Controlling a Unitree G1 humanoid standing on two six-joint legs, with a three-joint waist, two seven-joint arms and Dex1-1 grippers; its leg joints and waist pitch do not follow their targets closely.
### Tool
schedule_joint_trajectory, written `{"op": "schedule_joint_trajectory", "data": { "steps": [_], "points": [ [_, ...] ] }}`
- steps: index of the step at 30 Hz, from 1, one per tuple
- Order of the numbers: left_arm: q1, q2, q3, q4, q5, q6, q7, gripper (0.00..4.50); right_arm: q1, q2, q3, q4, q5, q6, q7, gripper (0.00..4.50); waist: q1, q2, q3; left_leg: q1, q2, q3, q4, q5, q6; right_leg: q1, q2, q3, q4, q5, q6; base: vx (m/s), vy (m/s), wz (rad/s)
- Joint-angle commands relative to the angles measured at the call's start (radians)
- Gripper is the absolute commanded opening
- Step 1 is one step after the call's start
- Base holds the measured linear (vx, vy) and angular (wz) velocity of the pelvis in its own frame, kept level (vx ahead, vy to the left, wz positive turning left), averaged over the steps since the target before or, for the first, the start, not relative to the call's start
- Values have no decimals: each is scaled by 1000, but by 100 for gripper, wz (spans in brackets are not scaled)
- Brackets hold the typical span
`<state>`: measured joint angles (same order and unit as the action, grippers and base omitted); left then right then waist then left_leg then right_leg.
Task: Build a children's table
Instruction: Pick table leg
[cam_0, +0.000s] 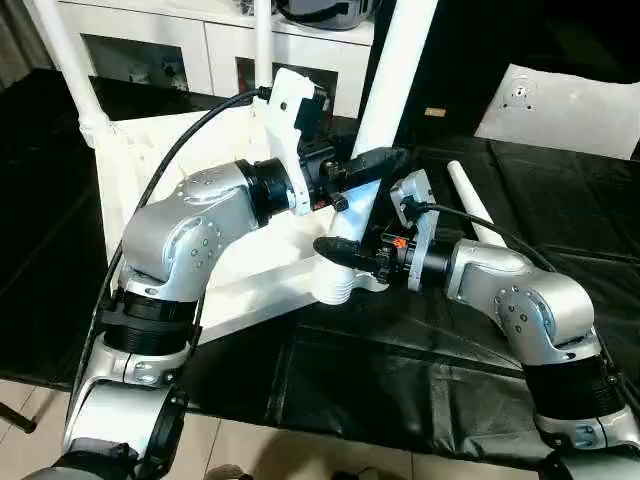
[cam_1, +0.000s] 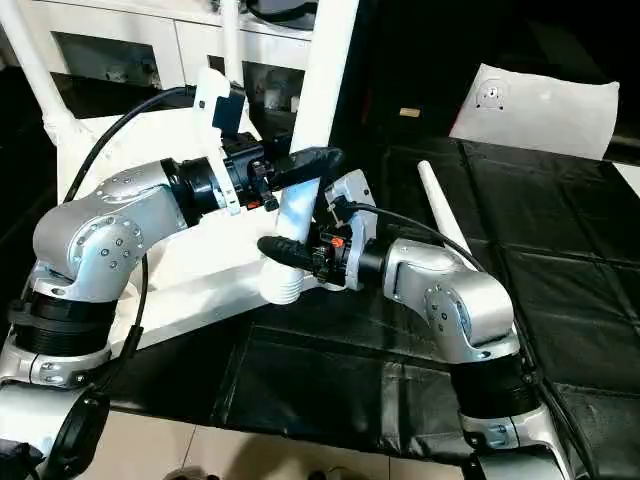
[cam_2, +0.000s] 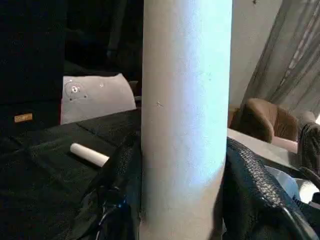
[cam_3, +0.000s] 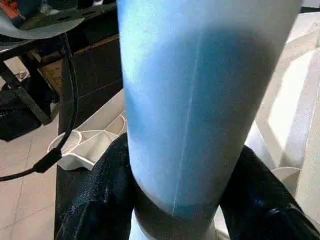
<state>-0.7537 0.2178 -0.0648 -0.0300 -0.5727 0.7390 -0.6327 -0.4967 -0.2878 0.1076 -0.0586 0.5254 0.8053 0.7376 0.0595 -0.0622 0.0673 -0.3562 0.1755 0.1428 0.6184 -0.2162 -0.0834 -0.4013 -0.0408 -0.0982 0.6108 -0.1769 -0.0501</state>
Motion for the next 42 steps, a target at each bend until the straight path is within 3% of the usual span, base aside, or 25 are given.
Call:
{"op": "schedule_joint_trajectory", "data": {
  "steps": [1,9,10,13,14,15,17,18,22,26,30,34,38,40,42],
  "points": [
    [-38,-13,-9,-40,-22,6,-15,186,3,-2,5,16,6,13,10,189,2,5,-77,-6,50,-4,-65,-8,37,74,-102,68,-77,-244,-92,0,0,0],
    [-38,-32,-9,-77,-55,4,-41,186,7,5,4,32,0,-6,11,188,4,5,-77,-6,50,-4,-65,-8,36,75,-102,67,-77,-247,-92,0,0,0],
    [-37,-45,4,-83,-79,12,-41,221,9,7,5,33,-2,-10,9,188,4,7,-77,-7,50,-4,-65,-8,36,75,-102,67,-76,-245,-92,0,0,0],
    [-37,-79,42,-100,-138,38,-26,221,12,12,2,38,-8,-22,-2,188,5,11,-76,-6,48,-4,-65,-12,34,75,-101,67,-78,-245,-98,0,0,0],
    [-37,-87,52,-105,-160,51,-23,242,12,14,1,39,-9,-24,-5,188,3,8,-77,-6,48,-2,-64,-14,35,75,-101,67,-79,-241,-100,0,0,0],
    [-35,-100,67,-118,-201,73,-23,256,14,17,-1,40,-10,-28,-10,188,4,12,-78,-7,48,-3,-63,-9,33,76,-102,67,-76,-232,-107,0,0,0],
    [-32,-129,96,-130,-265,105,-5,253,16,21,-6,41,-12,-32,-18,188,6,14,-79,-8,51,-4,-63,-6,31,76,-103,67,-73,-208,-130,0,0,0],
    [-31,-141,106,-131,-281,107,5,273,17,23,-8,42,-12,-35,-22,188,6,13,-79,-7,52,-4,-62,-7,33,75,-102,67,-73,-200,-134,0,0,0],
    [-30,-205,152,-133,-344,103,40,292,24,27,-24,49,-22,-52,-44,188,5,13,-76,-7,46,-3,-62,-32,39,78,-99,65,-82,-251,-111,0,0,0],
    [-14,-213,129,-155,-303,82,26,292,31,28,-31,51,-25,-66,-51,188,5,11,-75,-6,45,-3,-64,-38,43,75,-96,63,-90,-300,-73,0,0,0],
    [-19,-257,195,-134,-294,2,95,292,37,47,-71,61,-36,-115,-91,188,4,5,-76,-7,46,-3,-64,-33,47,74,-97,62,-91,-301,-67,0,0,0],
    [-1,-260,219,-135,-308,6,110,292,46,56,-75,52,-31,-122,-96,188,4,6,-75,-7,45,-3,-64,-34,51,72,-95,62,-92,-307,-57,0,0,0],
    [28,-238,172,-118,-239,39,147,292,59,58,-61,36,-29,-128,-87,188,4,9,-76,-6,46,-5,-65,-36,52,71,-95,62,-90,-306,-50,0,0,0],
    [51,-189,96,-116,-168,37,103,292,62,52,-48,35,-35,-138,-79,188,4,11,-75,-4,47,-6,-67,-38,51,69,-96,62,-92,-313,-45,0,0,0],
    [57,-164,83,-126,-185,72,70,292,66,46,-26,29,-49,-142,-75,188,3,11,-75,-4,47,-5,-67,-46,44,69,-97,62,-92,-325,-41,0,0,0]
  ]
}}
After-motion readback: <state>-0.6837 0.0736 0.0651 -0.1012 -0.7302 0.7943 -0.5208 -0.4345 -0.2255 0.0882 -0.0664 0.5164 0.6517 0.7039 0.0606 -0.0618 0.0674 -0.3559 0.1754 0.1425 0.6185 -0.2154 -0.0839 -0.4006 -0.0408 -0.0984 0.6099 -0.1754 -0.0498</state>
